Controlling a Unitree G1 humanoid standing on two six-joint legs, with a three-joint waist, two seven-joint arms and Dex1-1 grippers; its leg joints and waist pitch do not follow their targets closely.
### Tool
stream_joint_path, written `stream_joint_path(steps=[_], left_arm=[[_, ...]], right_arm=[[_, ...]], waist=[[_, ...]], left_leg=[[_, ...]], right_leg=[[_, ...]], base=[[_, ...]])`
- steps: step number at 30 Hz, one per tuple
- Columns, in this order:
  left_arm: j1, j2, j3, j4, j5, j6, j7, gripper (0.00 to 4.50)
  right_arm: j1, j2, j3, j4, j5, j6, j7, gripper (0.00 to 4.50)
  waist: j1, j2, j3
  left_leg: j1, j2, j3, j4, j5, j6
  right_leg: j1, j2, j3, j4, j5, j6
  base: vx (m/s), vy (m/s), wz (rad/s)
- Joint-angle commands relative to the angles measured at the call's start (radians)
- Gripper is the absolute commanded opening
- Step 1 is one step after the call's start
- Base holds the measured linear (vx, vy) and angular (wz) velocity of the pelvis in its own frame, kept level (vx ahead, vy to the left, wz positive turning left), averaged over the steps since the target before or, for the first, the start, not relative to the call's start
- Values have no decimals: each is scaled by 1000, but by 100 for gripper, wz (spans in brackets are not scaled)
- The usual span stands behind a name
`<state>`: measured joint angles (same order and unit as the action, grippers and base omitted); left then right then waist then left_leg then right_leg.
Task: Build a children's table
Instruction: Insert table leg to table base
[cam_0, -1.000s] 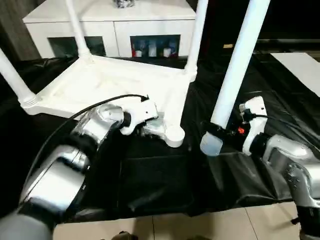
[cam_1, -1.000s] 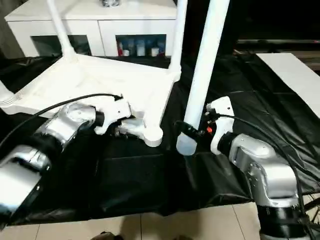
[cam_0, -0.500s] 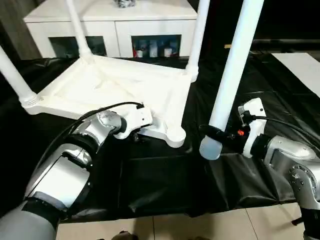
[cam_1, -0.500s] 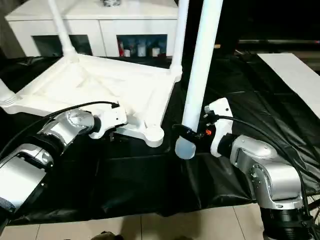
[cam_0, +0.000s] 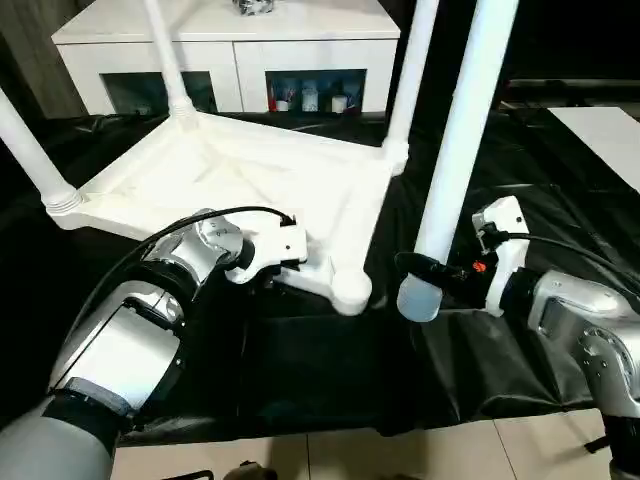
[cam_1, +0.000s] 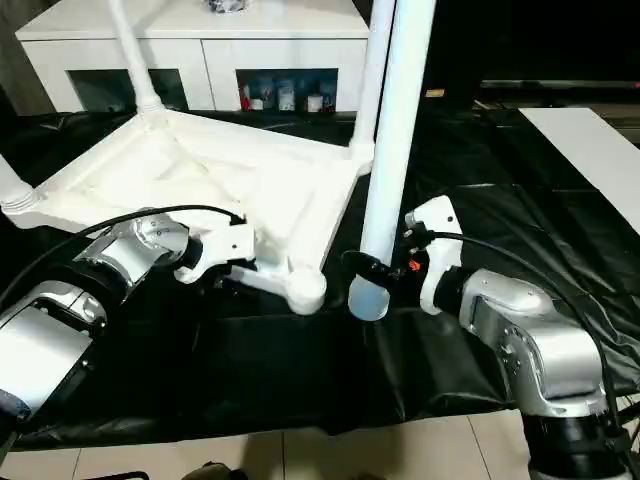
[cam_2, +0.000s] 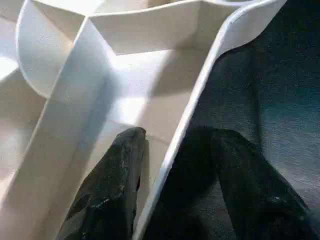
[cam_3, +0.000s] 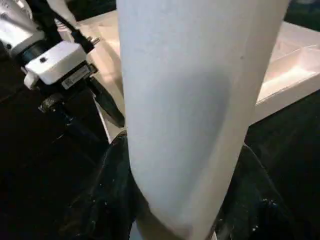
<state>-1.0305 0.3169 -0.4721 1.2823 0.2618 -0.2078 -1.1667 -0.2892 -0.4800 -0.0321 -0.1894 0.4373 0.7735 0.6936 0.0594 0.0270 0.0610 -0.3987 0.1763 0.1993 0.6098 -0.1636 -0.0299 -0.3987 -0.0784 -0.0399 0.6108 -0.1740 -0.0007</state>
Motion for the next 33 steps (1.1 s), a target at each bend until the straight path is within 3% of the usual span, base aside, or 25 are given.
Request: stream_joint_path(steps=[1,9,16,21,26,29,33], left_arm=[[-14,-1,-2,-6,6,15,-50,211],[-28,5,-8,-4,40,21,-45,136],[0,10,-27,-2,80,63,7,79],[47,-14,76,-19,4,181,121,66],[112,-23,123,-76,-37,266,153,57],[181,-34,157,-167,-59,331,188,48],[262,-51,202,-338,-95,411,202,27]], right_arm=[[-23,-6,3,-2,-3,-18,11,184],[-25,-4,23,2,-4,-25,16,184],[-23,3,24,4,-7,-29,10,184],[-13,27,-1,9,-5,-40,-35,184],[-7,43,-15,9,-3,-38,-59,184],[-7,51,-19,14,-1,-39,-68,184],[-14,60,-21,29,-5,-43,-83,184]], waist=[[4,-13,-78],[3,-16,-78],[1,-10,-77],[-5,-8,-70],[-27,-16,-68],[-34,-13,-69],[-40,-12,-68]], left_leg=[[37,51,-27,-71,-225,24],[35,51,-27,-70,-209,33],[36,51,-27,-72,-228,28],[35,49,-31,-76,-276,8],[23,38,-41,-82,-309,4],[30,39,-41,-79,-329,9],[40,40,-37,-77,-347,16]], right_leg=[[43,-74,36,-75,-207,-251],[44,-74,36,-73,-188,-253],[43,-73,36,-75,-190,-256],[44,-74,33,-81,-275,-244],[52,-74,20,-95,-440,-166],[43,-78,14,-105,-490,-154],[32,-71,14,-108,-471,-166]], base=[[0,0,0],[0,0,0],[0,0,0],[0,0,0],[-4,5,-8],[-6,4,-6],[0,0,0]])
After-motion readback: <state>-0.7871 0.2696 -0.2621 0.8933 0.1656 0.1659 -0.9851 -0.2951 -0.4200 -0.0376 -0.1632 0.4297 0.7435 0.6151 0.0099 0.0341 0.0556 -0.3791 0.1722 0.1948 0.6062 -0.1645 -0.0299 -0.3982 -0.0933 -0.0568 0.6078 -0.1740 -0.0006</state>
